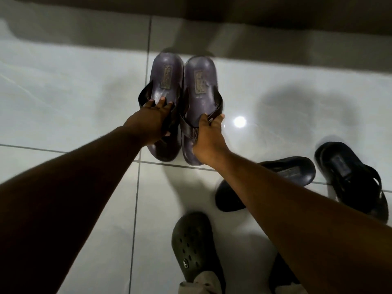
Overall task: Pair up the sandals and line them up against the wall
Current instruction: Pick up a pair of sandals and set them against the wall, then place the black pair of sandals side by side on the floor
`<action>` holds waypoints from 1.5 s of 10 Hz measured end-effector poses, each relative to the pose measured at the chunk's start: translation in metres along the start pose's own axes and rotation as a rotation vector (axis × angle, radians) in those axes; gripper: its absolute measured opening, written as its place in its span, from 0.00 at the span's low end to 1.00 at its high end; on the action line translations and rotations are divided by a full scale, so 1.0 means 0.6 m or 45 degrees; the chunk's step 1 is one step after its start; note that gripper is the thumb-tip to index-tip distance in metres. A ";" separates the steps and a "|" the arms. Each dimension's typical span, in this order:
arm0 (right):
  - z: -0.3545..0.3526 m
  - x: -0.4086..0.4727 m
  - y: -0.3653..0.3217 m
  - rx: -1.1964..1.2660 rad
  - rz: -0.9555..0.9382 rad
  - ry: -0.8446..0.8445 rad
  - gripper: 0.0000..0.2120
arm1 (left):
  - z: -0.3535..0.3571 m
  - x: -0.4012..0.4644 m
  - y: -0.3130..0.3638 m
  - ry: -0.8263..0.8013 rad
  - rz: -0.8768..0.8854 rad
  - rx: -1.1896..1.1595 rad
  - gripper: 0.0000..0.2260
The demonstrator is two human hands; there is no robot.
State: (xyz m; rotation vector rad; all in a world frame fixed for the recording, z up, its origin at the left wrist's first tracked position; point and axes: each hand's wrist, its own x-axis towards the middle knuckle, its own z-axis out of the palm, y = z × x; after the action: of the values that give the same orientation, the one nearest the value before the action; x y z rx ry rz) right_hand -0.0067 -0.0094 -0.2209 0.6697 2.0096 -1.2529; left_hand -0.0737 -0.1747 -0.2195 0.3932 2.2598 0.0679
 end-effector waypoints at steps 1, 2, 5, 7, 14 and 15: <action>-0.010 -0.021 0.000 -0.369 -0.144 -0.079 0.39 | -0.005 -0.006 0.008 -0.016 -0.004 -0.009 0.42; -0.033 -0.030 0.003 -0.328 -0.207 -0.055 0.40 | -0.004 -0.022 0.019 0.099 -0.082 -0.046 0.44; -0.376 -0.135 0.232 -0.814 0.022 0.409 0.29 | 0.077 -0.136 0.290 0.144 0.178 0.131 0.34; -0.472 -0.226 0.397 -1.035 0.381 0.112 0.39 | 0.154 -0.117 0.398 0.296 0.885 0.600 0.19; -0.585 -0.075 0.445 -0.528 0.100 0.632 0.37 | 0.101 0.107 0.737 0.164 0.418 0.226 0.33; -0.592 -0.086 0.465 -0.479 0.091 0.604 0.36 | 0.110 0.106 0.767 0.192 0.334 0.250 0.34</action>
State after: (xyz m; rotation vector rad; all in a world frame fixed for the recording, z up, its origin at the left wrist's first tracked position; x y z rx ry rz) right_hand 0.1313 0.4241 -0.2276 0.8991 2.4895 -0.6797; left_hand 0.0555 0.2765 -0.2282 0.8125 2.3583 0.0112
